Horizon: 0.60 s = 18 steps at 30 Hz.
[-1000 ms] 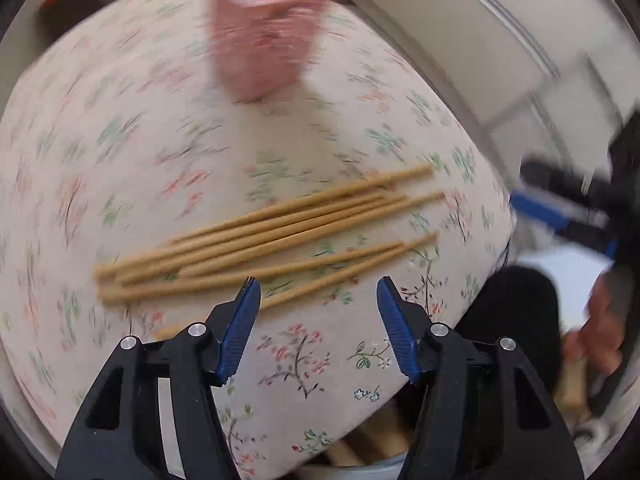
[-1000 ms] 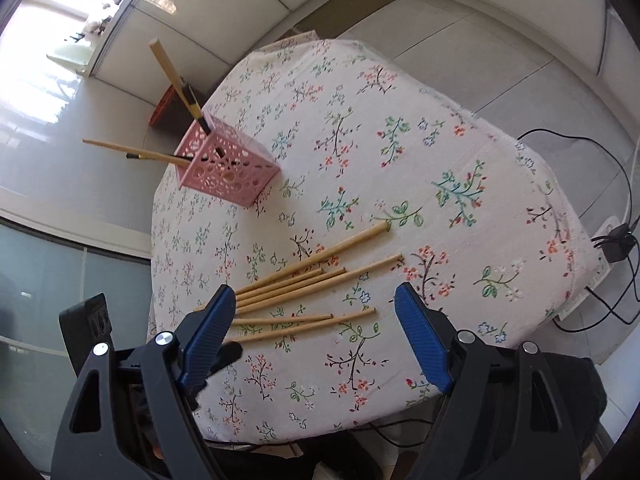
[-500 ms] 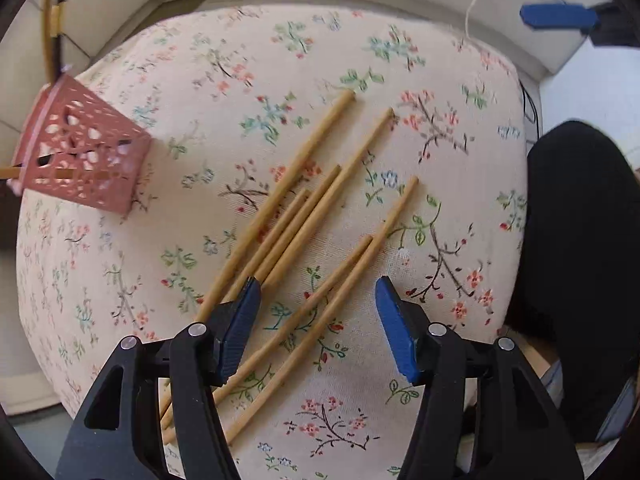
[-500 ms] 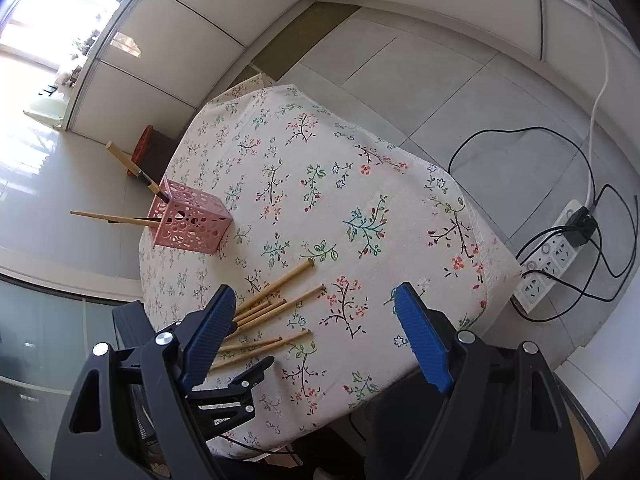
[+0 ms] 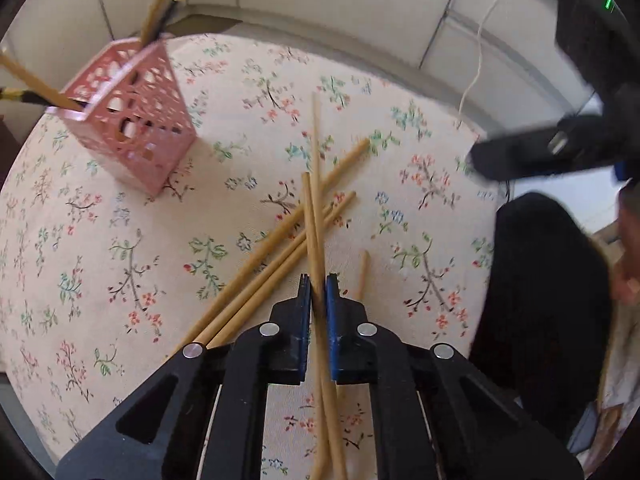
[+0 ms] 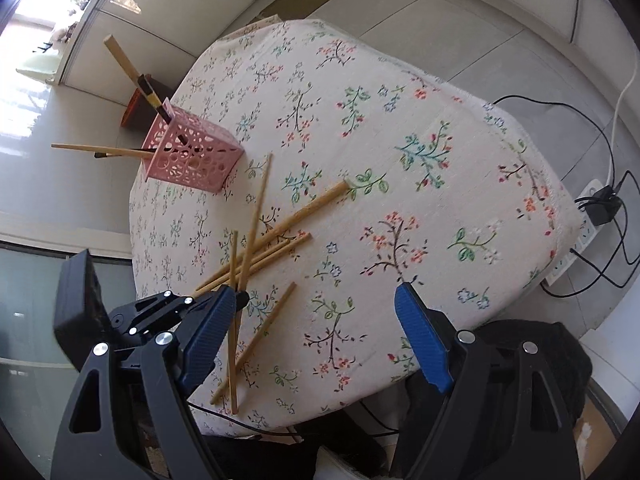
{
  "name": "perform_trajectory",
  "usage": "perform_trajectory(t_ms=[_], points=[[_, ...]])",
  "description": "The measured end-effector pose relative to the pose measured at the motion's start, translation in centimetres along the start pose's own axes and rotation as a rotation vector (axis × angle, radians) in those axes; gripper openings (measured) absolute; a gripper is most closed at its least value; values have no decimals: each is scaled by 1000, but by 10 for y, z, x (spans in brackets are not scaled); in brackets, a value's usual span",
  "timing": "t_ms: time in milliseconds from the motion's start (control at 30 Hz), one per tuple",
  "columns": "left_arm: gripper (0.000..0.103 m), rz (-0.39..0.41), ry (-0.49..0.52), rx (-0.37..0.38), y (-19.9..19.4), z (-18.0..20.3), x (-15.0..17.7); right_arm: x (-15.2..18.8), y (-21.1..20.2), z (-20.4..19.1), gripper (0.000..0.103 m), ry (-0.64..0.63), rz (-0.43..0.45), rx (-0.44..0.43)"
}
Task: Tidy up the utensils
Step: 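Hold the chopstick in the left gripper while lowering the right gripper toward the chopsticks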
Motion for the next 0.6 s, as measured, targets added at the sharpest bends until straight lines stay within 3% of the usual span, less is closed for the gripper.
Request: perform_trajectory(t_ms=[100,267,400,600], points=[[7,60,-71,16,-15,-7,9,3,15,-6,80,15,-27,-2],[7,45,-188,-29,-9,-28,23,10,41,-12,80,42,-55,-1],[7,36,-172,-42,-12,-22,29,8,54,-16,80,84,-80,-38],[7,98,-153,-51,-43,-17,37,-15,53,-41,80,81,-50,-182]])
Point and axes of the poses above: each gripper's, at about its wrist camera, not at the fingertips, and y roughly the way its jaws point, z to its right, x to its underside, the point moved 1 cm from there along y, roughly the way its jaws point, and after that the axes turned 15 degrees about y, right-handed, at the moved point
